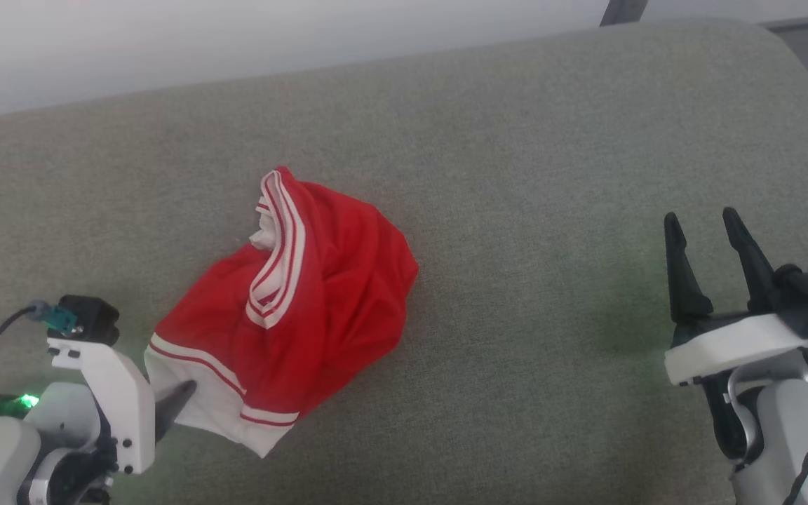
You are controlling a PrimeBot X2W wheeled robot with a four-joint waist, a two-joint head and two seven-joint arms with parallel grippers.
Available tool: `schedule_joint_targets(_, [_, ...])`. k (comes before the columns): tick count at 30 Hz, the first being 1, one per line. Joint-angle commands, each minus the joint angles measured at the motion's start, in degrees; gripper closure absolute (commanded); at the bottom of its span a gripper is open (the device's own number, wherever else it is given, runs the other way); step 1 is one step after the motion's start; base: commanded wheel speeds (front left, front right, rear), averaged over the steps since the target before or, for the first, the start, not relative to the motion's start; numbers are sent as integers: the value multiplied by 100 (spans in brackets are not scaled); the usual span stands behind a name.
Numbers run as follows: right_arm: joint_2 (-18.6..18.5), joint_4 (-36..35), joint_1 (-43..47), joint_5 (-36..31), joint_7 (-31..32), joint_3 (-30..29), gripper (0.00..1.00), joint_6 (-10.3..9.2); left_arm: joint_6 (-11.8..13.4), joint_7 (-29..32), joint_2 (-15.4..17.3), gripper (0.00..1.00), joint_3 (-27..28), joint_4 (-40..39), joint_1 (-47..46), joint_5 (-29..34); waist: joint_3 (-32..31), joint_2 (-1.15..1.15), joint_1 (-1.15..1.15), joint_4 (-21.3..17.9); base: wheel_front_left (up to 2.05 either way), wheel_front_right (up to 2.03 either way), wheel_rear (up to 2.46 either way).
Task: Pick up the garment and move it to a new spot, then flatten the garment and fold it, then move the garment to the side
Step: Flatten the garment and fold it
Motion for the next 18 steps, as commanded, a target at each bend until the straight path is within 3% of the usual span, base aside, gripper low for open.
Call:
schedule_joint_targets(1, [20,23,-81,11,-47,-12,0,-8,42,0,-73,0,-3,125,-117,-1,92,0,0,-26,0,0,0])
schedule_joint_targets(5, [14,48,-143,14,-53,-17,0,-8,-18,40,-171,1,-143,537,-214,82,166,0,0,-12,0,0,0])
schedule_joint_targets(7, [3,58,-169,0,-55,-18,0,-8,-91,50,-231,83,-199,693,-280,64,183,0,0,2,0,0,0])
schedule_joint_targets(8, [0,62,-177,-7,-54,-17,0,-8,-136,42,-262,100,-217,742,-305,37,186,0,0,11,0,0,0])
schedule_joint_targets(11, [-9,40,-171,-38,-56,-32,0,-8,-261,19,-328,100,-281,849,-367,44,172,0,0,47,0,0,0])
schedule_joint_targets(18, [-51,6,-83,-94,-58,-97,0,-8,-384,-97,-82,100,-229,751,-379,141,97,0,0,190,0,0,0])
